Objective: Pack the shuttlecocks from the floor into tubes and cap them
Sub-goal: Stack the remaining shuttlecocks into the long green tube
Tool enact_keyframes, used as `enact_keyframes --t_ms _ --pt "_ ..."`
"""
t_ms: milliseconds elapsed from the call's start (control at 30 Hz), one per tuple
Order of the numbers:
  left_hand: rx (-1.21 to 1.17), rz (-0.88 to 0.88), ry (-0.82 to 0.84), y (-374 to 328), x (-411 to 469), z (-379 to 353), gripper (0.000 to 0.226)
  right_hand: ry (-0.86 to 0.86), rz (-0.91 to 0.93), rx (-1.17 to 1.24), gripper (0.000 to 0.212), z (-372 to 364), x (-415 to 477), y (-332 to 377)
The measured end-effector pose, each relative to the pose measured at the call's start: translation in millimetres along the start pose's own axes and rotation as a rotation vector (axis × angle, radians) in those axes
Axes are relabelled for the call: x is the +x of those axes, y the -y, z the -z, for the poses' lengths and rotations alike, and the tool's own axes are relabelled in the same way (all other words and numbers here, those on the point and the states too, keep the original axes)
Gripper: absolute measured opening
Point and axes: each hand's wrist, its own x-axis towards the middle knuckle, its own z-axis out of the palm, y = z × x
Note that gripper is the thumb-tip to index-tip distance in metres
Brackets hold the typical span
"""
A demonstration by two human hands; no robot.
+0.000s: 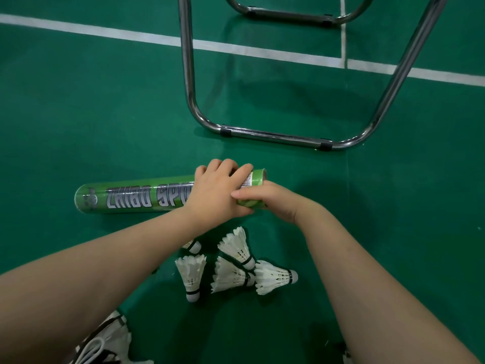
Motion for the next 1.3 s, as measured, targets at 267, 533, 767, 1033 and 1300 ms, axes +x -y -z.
enact_keyframes --t_ms 267,533,767,1033,1300 --pt "0.000 0.101 -0.057 42.0 4.5 18.4 0.082 -0.789 0.396 0.116 0.025 -38.0 9.8 -0.5" --pt "0.062 0.134 0.005 71.2 -17.8 9.4 0.083 -0.325 0.087 -0.669 0.006 -34.5 -3.7 -43.1" --pt "0.079 0.112 0.053 74.6 -32.5 3.4 0.085 -0.164 -0.017 -0.990 0.030 -44.8 -13.8 -63.4" --pt "0.072 0.083 0.096 74.2 -42.0 4.4 0.084 -0.547 -0.001 -0.453 0.015 -37.1 -22.7 -48.5" --pt "0.058 0.053 0.110 73.6 -51.1 1.9 0.081 -0.886 0.150 0.023 0.028 -54.9 -20.0 -7.9"
